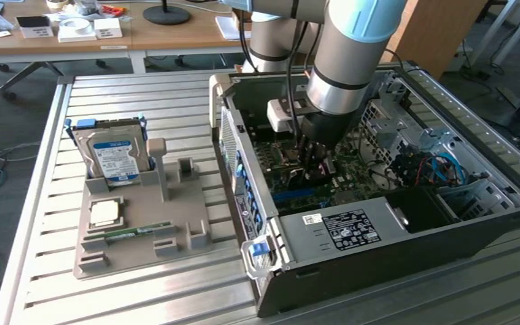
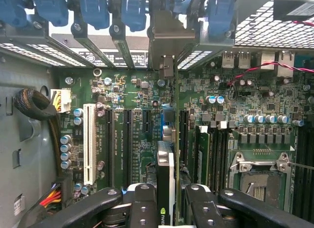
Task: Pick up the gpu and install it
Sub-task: 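Insert the gpu into the slot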
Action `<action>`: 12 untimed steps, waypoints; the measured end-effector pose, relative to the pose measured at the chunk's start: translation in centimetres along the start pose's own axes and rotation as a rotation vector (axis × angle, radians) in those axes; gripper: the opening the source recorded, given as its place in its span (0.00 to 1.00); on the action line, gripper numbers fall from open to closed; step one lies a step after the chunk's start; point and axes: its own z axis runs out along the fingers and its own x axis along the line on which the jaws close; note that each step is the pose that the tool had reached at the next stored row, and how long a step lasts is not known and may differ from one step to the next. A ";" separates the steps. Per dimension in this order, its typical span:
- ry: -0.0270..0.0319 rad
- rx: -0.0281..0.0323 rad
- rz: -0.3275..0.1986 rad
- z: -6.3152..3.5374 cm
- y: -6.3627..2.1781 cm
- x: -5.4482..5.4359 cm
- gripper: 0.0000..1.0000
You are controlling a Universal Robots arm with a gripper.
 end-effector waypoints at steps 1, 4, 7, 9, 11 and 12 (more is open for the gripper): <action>-0.0001 0.0001 0.000 0.01 0.00 0.0 0.27; -0.0003 0.0002 0.000 0.10 0.00 0.0 0.27; -0.0002 0.0000 0.000 0.10 0.00 0.0 0.27; 0.0001 0.0000 0.000 0.11 0.01 0.0 0.27; -0.0002 0.0001 0.000 0.20 0.01 0.0 0.27; -0.0001 0.0001 0.000 0.20 0.02 0.0 0.27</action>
